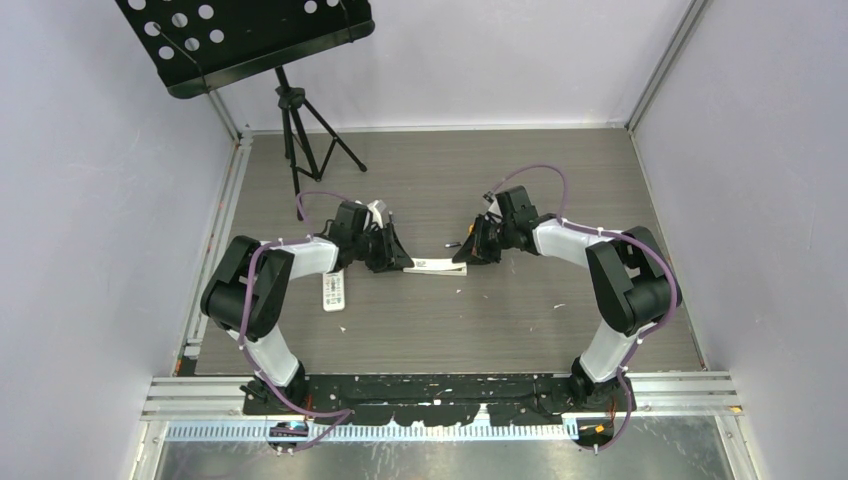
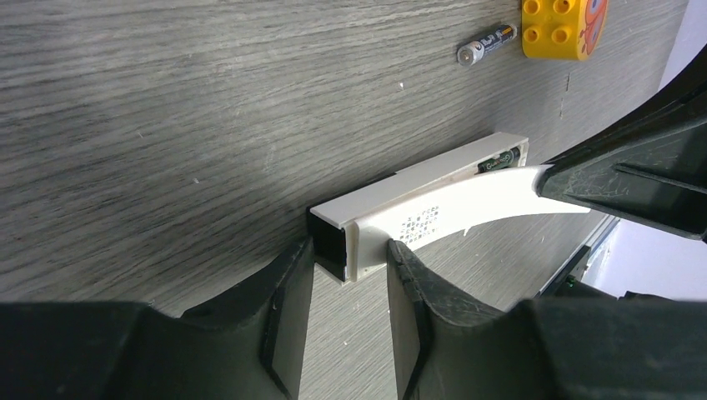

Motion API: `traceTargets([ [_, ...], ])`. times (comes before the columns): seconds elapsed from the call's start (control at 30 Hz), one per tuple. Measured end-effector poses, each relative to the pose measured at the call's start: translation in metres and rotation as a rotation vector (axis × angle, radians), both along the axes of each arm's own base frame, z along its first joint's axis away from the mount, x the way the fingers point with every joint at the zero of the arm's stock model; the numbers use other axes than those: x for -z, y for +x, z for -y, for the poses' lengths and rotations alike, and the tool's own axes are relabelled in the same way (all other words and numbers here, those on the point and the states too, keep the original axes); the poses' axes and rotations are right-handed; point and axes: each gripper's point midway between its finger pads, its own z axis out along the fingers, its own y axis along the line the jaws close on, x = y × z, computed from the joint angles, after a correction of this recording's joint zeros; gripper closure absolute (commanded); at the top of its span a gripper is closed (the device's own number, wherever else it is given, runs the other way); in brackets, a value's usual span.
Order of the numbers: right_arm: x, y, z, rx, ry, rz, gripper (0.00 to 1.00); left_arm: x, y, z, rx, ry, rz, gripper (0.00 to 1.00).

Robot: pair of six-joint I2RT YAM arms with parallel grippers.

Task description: Load the batteries into the remote control

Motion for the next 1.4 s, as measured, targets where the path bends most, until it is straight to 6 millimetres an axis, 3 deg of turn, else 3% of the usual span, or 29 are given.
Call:
traceTargets([
  [0.27,-0.002,0.002,-0.001,-0.013,-0.002,0.022,1.00,0.001,0.001,0.000,0.001,0.008,-0.001,0.61],
  [0.47,-0.001,0.002,0.000,-0.011,-0.008,0.018,1.00,0.000,0.001,0.001,0.007,0.004,-0.008,0.67],
  [0.73,0.005,-0.001,0.008,0.014,-0.055,-0.005,0.68,0.001,0.002,0.005,0.026,-0.001,-0.009,0.70],
  [1.07,-0.003,-0.012,0.048,0.094,-0.192,-0.009,0.58,0.001,0.002,0.007,0.044,0.008,-0.008,0.74],
  [1.4,0.004,-0.024,0.051,0.072,-0.201,-0.035,0.55,0.001,0.002,0.007,0.044,0.008,-0.008,0.78],
])
